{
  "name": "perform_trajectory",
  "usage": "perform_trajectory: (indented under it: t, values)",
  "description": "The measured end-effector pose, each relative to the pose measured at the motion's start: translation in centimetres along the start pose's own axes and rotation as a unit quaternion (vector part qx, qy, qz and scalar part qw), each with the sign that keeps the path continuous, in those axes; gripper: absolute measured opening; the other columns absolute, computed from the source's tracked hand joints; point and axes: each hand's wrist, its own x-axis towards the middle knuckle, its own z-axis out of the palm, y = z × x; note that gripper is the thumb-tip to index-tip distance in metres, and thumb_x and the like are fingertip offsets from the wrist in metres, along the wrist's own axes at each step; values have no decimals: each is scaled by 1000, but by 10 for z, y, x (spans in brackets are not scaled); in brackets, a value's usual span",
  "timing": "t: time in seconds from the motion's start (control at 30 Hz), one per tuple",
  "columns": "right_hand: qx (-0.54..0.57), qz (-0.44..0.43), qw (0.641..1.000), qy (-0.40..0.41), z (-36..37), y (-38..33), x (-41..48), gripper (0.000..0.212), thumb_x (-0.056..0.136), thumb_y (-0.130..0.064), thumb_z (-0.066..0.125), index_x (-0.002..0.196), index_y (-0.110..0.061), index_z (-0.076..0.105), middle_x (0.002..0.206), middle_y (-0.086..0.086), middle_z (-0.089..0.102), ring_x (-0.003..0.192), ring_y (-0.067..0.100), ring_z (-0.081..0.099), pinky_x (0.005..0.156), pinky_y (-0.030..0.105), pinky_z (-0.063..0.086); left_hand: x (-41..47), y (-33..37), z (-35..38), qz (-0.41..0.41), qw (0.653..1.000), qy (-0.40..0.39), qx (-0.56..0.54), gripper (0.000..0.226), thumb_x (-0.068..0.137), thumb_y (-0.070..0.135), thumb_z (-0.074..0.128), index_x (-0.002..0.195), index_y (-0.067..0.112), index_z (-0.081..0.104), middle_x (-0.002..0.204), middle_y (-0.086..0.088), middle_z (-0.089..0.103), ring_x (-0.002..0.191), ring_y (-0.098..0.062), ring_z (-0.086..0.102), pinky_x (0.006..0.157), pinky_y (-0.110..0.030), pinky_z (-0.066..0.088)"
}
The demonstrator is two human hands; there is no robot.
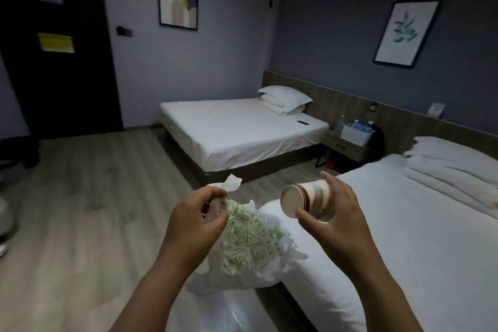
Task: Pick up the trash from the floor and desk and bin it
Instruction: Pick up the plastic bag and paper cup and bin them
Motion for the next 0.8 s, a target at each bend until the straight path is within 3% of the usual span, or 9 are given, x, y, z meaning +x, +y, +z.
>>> perform_trajectory:
  t: [0.13, 0.5, 0.57, 0.7, 0.8]
  values:
    - [34, -30, 998, -52, 58, -17, 42, 85, 70, -37, 78, 142, -32, 34, 142, -8, 36, 122, 12, 45, 97, 35, 49, 24, -40, -30, -42, 998, 45, 24, 31, 76, 10, 74, 96, 34, 68, 89, 20, 69, 81, 2, 65, 71, -21, 56]
    - [121, -100, 980, -124, 207, -39, 197, 83, 71, -36, 77, 142, -29, 34, 137, -8, 38, 120, 9, 43, 98, 31, 42, 157, -120, -77, -80, 981, 136, 115, 26, 78, 20, 73, 89, 42, 65, 92, 24, 66, 91, 14, 57, 67, 0, 42]
    - [125, -120, 975, -137, 234, -44, 227, 83, 71, -38, 76, 142, -29, 34, 136, -10, 38, 120, 6, 40, 97, 28, 40, 184, -135, -86, -82, 975, 165, 121, 26, 78, 19, 73, 89, 42, 65, 91, 24, 66, 90, 11, 59, 68, -3, 44]
    - [130, -141, 966, -176, 291, -58, 275, 84, 71, -38, 76, 143, -27, 34, 142, -8, 38, 128, 11, 40, 105, 36, 40, 219, -175, -102, -114, 964, 215, 111, 29, 77, 14, 73, 90, 39, 66, 93, 25, 67, 88, 5, 62, 73, -17, 51]
    - [144, -150, 954, -214, 339, -73, 298, 82, 71, -36, 76, 142, -27, 36, 139, -9, 40, 125, 11, 43, 102, 33, 41, 241, -207, -121, -136, 955, 241, 110, 34, 75, 11, 73, 86, 42, 66, 93, 25, 68, 87, 6, 63, 69, -12, 50]
